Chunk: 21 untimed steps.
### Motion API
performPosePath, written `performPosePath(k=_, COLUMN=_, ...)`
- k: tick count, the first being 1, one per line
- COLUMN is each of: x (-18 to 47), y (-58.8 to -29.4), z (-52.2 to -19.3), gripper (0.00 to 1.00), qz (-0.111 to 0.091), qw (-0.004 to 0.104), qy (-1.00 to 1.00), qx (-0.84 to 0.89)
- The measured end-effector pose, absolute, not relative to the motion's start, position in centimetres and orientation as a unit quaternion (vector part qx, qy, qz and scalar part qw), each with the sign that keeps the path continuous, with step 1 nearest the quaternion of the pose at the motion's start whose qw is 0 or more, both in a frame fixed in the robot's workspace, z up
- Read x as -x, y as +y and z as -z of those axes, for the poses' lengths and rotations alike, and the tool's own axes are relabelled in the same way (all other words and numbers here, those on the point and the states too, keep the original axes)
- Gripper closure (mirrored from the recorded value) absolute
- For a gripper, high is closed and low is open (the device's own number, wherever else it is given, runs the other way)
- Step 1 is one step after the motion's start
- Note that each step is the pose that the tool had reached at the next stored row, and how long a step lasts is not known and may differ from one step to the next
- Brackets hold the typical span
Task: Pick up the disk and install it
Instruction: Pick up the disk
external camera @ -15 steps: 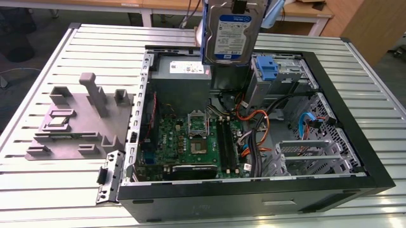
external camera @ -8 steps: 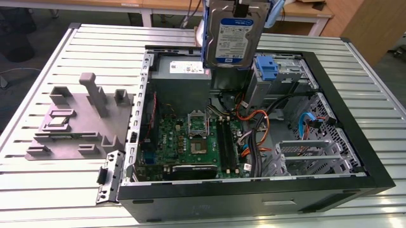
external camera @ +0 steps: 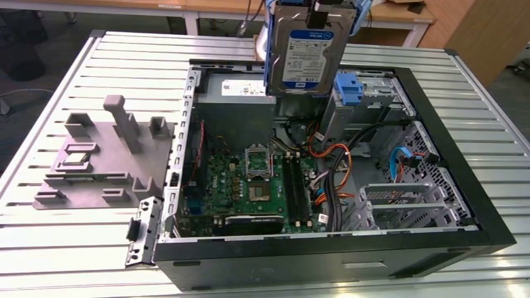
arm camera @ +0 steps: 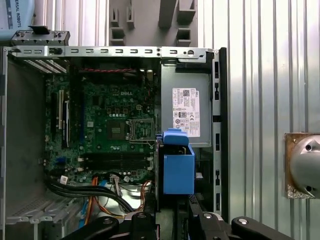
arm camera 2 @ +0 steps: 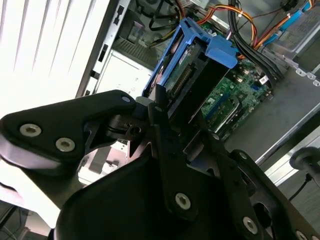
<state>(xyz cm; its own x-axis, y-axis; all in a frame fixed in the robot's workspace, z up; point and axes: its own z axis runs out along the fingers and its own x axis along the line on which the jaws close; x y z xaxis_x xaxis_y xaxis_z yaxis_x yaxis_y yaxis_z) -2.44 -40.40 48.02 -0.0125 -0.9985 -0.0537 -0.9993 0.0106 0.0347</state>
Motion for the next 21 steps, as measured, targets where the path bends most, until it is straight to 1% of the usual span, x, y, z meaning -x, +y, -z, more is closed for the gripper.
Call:
performPosePath(k=6, x=2.4, y=-41.5, z=-48.0, gripper=0.65, qz=-0.031, qw=0.007, qy=0.711, qx=0.702)
performPosePath(k=21, x=2.4, y=-42.0, z=-48.0, gripper=0.65, qz=-0.031, qw=0.007, qy=0.711, qx=0.702)
